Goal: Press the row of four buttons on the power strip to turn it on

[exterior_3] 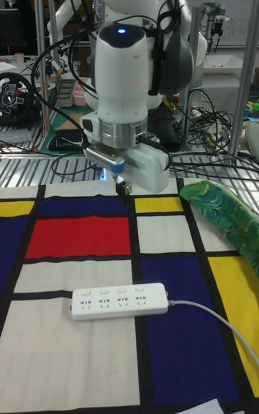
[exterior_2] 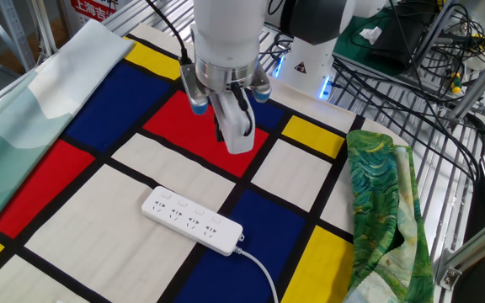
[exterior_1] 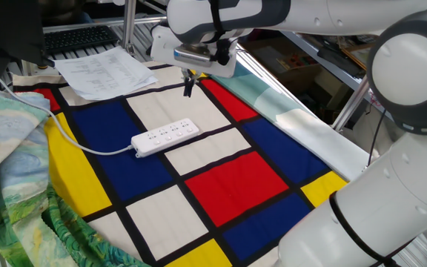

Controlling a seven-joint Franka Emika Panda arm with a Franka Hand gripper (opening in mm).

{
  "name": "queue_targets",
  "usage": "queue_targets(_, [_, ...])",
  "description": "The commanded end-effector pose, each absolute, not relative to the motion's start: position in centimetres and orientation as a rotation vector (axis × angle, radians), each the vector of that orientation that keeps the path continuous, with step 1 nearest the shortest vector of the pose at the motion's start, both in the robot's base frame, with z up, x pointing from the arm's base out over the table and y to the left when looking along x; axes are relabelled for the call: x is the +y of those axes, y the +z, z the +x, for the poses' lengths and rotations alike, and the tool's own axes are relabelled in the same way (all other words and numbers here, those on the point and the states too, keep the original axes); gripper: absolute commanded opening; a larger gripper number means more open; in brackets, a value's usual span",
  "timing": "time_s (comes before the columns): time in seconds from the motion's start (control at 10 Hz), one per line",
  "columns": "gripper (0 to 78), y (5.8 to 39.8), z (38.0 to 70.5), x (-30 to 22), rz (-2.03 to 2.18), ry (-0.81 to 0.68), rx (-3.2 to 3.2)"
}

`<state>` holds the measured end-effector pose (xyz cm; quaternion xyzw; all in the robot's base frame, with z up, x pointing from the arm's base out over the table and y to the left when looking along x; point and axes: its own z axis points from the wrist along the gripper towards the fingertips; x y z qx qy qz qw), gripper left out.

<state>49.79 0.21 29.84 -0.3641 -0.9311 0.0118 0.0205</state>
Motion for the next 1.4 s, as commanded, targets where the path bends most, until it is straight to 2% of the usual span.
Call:
queue_targets(0.1, [0.0, 30.28, 49.33, 1.60, -1.621, 0.020, -2.677])
queue_targets(1.4, [0.0, 30.33, 49.03, 2.46, -1.893, 0.006, -2.528])
